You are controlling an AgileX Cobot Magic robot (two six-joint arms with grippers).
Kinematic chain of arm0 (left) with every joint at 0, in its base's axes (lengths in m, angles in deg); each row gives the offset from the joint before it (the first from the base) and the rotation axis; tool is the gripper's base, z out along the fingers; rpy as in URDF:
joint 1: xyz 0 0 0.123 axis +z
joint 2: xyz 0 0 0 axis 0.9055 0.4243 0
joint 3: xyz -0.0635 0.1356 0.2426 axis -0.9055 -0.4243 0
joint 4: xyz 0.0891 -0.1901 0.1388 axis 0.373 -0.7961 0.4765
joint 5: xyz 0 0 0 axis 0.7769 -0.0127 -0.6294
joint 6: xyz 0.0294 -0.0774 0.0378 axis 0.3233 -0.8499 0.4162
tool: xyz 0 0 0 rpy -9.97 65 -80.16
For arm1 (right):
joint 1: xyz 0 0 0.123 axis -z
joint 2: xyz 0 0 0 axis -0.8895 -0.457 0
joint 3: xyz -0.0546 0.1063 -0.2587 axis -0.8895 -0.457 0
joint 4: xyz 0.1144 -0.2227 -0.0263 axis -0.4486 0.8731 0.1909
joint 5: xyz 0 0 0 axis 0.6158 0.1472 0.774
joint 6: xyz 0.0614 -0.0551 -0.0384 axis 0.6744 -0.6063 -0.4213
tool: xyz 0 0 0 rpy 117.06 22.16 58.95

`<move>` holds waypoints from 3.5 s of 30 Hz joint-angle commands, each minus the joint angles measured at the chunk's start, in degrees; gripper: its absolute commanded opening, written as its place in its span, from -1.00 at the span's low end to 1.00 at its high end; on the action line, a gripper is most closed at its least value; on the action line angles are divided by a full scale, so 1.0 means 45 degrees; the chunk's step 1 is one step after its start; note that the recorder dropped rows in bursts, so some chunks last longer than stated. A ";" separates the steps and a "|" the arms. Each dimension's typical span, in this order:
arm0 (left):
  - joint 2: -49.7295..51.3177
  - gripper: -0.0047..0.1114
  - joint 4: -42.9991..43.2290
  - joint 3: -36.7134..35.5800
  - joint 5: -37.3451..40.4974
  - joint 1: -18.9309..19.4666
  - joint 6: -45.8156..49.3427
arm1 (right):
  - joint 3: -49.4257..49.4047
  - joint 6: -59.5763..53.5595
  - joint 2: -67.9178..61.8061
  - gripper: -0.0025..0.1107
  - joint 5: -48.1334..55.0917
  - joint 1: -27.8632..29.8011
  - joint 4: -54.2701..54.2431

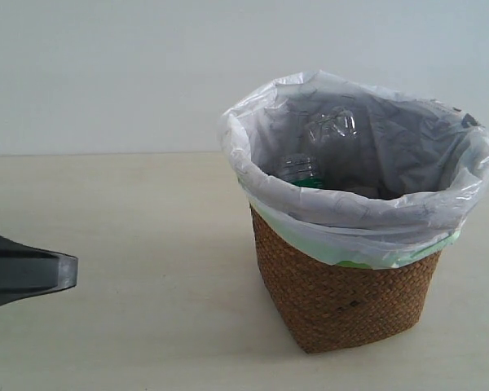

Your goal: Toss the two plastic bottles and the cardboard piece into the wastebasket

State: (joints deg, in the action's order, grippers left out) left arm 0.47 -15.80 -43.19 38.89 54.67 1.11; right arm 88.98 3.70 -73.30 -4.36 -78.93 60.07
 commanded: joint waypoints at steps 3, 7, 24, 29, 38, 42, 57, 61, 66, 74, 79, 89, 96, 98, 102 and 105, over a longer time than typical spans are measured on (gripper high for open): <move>-0.1569 -0.83 -0.0058 -0.0231 0.0008 -0.0060 0.0117 | 0.0001 -0.0090 0.0069 -0.96 -0.0136 0.0047 0.0015; -0.1975 -0.83 -0.0058 -0.0231 0.0008 -0.0060 0.0117 | 0.0001 -0.0090 0.0069 -0.96 -0.0136 0.0047 0.0015; -0.8713 -0.83 -0.2614 -0.3644 -1.0266 -0.0045 0.2958 | 0.0001 -0.0090 0.0069 -0.96 -0.0136 0.0047 0.0015; -1.0955 -0.83 -0.2777 -0.4933 -1.1843 -0.0045 0.2958 | 0.0001 -0.0090 0.0069 -0.96 -0.0136 0.0047 0.0015; -1.0880 -0.83 -0.1113 -0.5374 -1.2353 -0.0075 0.2958 | 0.0001 -0.0090 0.0069 -0.96 -0.0202 0.0047 0.0014; -1.0614 -0.83 -0.0225 -0.5394 -1.2194 -0.0075 0.2958 | 0.0001 -0.0090 0.0069 -0.96 -0.0202 0.0047 0.0014; -1.1008 -0.83 1.1119 -0.6846 -1.0041 -0.0031 -0.6551 | 0.0001 -0.0090 0.0069 -0.96 -0.0202 0.0047 0.0014; -1.1008 -0.83 1.2335 -0.6846 -0.9353 0.0522 -0.8187 | 0.0001 -0.0090 0.0069 -0.96 -0.0202 0.0047 0.0014; -1.1008 -0.83 1.2782 -0.6846 -0.7851 0.2911 -0.9231 | 0.0001 -0.0090 0.0069 -0.96 -0.0202 0.0047 0.0014; -1.1008 -0.83 1.2782 -0.6846 -0.6051 0.4265 -0.9645 | 0.0001 -0.0090 0.0069 -0.96 -0.0202 0.0047 0.0014; -1.1008 -0.83 1.2877 -0.6846 -0.6167 0.4215 -0.9535 | 0.0001 -0.0090 0.0069 -0.96 -0.0202 0.0047 0.0014; -1.1008 -0.83 1.2877 -0.6846 -0.6168 0.2856 -0.9188 | 0.0001 -0.0090 0.0069 -0.96 -0.0202 0.0047 0.0014; -1.1008 -0.83 1.2922 -0.6846 -0.6195 0.2573 -0.9066 | 0.0001 -0.0090 0.0069 -0.96 -0.0202 0.0047 0.0014; -1.1008 -0.83 1.3043 -0.6846 -0.6222 0.2573 -0.9066 | 0.0001 -0.0090 0.0069 -0.96 -0.0202 0.0047 0.0014; -1.1008 -0.83 1.3498 -0.6846 -0.6222 0.2573 -0.9066 | 0.0001 -0.0090 0.0069 -0.96 -0.0202 0.0047 0.0014; -1.1008 -0.83 1.3498 -0.6846 -0.6222 0.2573 -0.9066 | 0.0001 -0.0090 0.0069 -0.96 -0.0202 0.0047 0.0014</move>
State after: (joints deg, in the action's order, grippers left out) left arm -48.63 44.51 -73.78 11.34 66.56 -39.95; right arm 88.98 3.67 -73.30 -4.78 -78.87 60.07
